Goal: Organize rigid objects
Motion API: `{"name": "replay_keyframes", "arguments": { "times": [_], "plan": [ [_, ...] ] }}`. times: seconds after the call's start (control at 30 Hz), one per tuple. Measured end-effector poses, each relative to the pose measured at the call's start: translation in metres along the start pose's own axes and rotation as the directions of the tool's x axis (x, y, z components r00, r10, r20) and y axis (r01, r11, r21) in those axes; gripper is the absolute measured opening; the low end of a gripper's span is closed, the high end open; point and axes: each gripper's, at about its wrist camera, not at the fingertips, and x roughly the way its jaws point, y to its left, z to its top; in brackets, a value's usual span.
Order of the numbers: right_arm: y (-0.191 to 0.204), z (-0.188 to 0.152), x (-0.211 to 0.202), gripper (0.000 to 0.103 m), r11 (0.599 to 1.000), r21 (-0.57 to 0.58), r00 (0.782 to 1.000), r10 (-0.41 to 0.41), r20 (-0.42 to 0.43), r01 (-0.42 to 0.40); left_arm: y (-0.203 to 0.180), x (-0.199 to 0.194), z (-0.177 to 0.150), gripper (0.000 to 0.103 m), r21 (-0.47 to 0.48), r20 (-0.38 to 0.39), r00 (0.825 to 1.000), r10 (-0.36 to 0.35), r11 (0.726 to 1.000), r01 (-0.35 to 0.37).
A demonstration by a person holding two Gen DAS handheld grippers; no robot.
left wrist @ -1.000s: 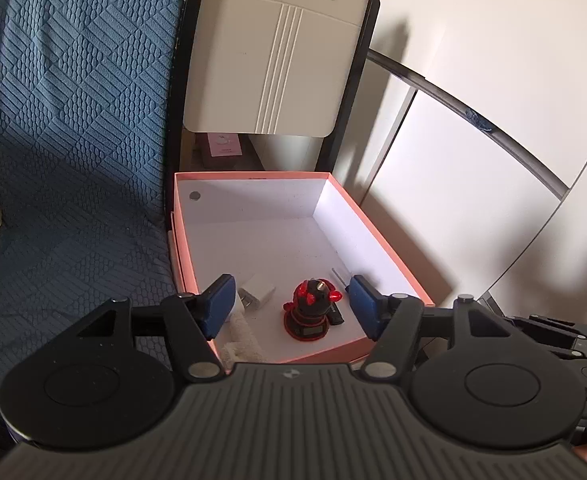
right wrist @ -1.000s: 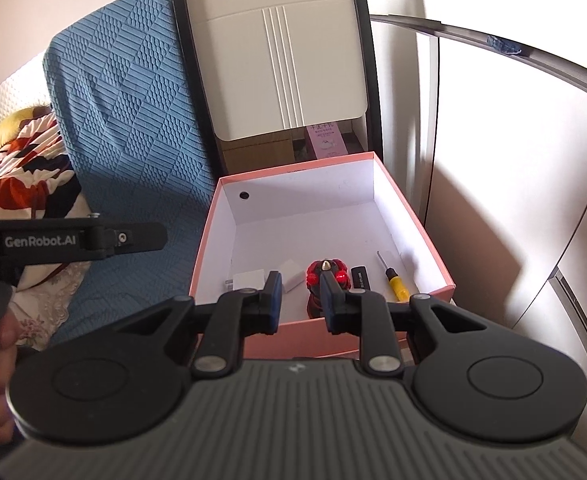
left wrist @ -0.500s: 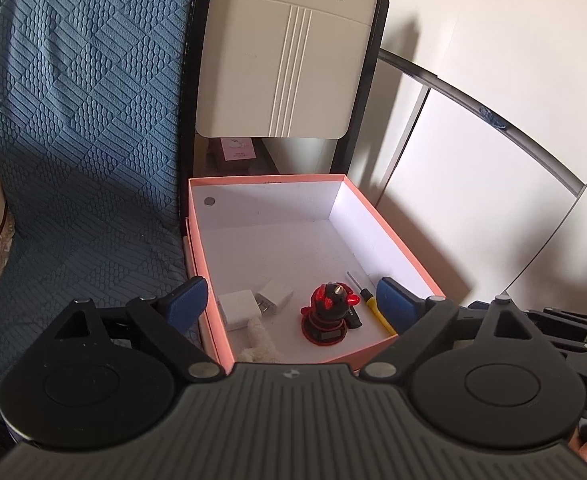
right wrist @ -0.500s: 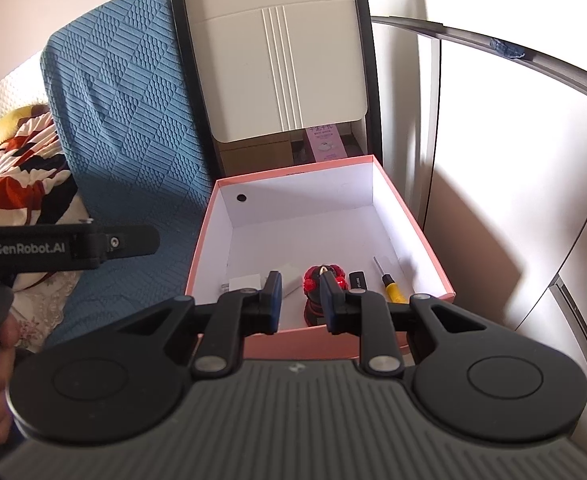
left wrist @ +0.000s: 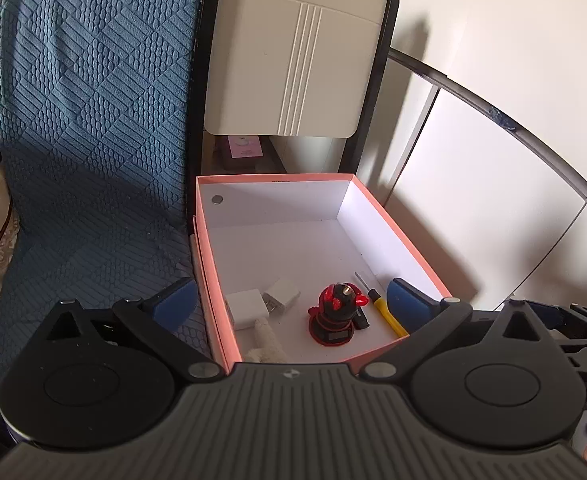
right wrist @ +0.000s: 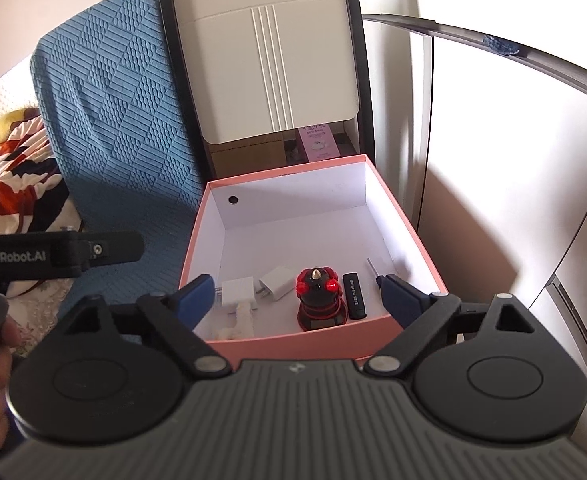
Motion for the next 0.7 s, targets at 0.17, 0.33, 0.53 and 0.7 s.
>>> {"name": "replay_keyframes", "arguments": {
  "times": [0.17, 0.33, 0.53, 0.7],
  "plan": [
    [0.000, -0.001, 0.002, 0.092, 1.000, -0.005, 1.000, -0.011, -0.007, 0.011, 0.005, 0.001, 0.000, 0.103, -0.015, 0.000, 1.000, 0.024, 1.000, -0.024],
    [-0.002, 0.000, 0.002, 0.092, 1.000, -0.001, 1.000, -0.020, -0.014, 0.020, 0.006, 0.002, -0.002, 0.103, -0.011, -0.002, 0.999, 0.038, 0.999, -0.038],
    [-0.003, 0.001, 0.001, 0.092, 0.999, 0.002, 0.999, -0.036, -0.005, 0.036, 0.010, 0.003, -0.002, 0.103, -0.038, -0.017, 0.998, 0.065, 0.997, -0.066],
    [-0.003, 0.000, 0.002, 0.092, 1.000, 0.000, 1.000, -0.030, -0.009, 0.030, 0.011, 0.002, -0.002, 0.103, -0.034, -0.024, 0.997, 0.078, 0.996, -0.079]
  ]
}}
